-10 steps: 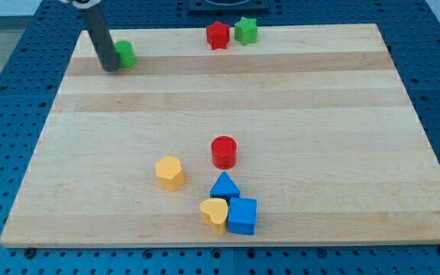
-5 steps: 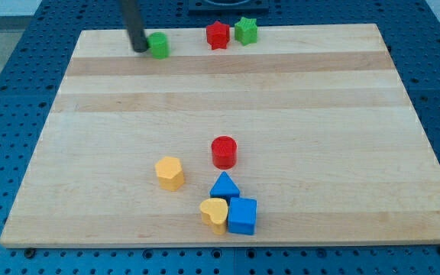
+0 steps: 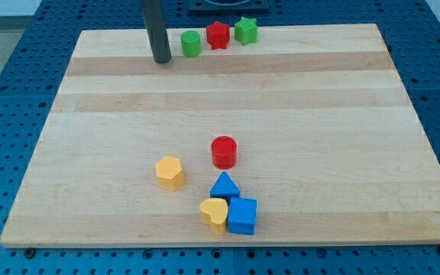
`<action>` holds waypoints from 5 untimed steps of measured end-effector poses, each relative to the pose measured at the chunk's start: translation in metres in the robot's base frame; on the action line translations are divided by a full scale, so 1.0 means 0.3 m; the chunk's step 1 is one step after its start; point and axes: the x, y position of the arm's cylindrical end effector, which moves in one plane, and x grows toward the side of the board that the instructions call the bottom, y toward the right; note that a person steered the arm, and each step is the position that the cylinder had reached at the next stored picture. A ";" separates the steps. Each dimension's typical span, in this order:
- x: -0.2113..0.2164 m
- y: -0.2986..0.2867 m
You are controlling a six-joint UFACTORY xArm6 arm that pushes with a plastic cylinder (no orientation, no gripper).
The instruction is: Push the green circle into red star
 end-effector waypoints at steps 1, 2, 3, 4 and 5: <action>-0.061 0.045; -0.117 0.075; -0.125 0.090; -0.084 0.090; 0.066 0.117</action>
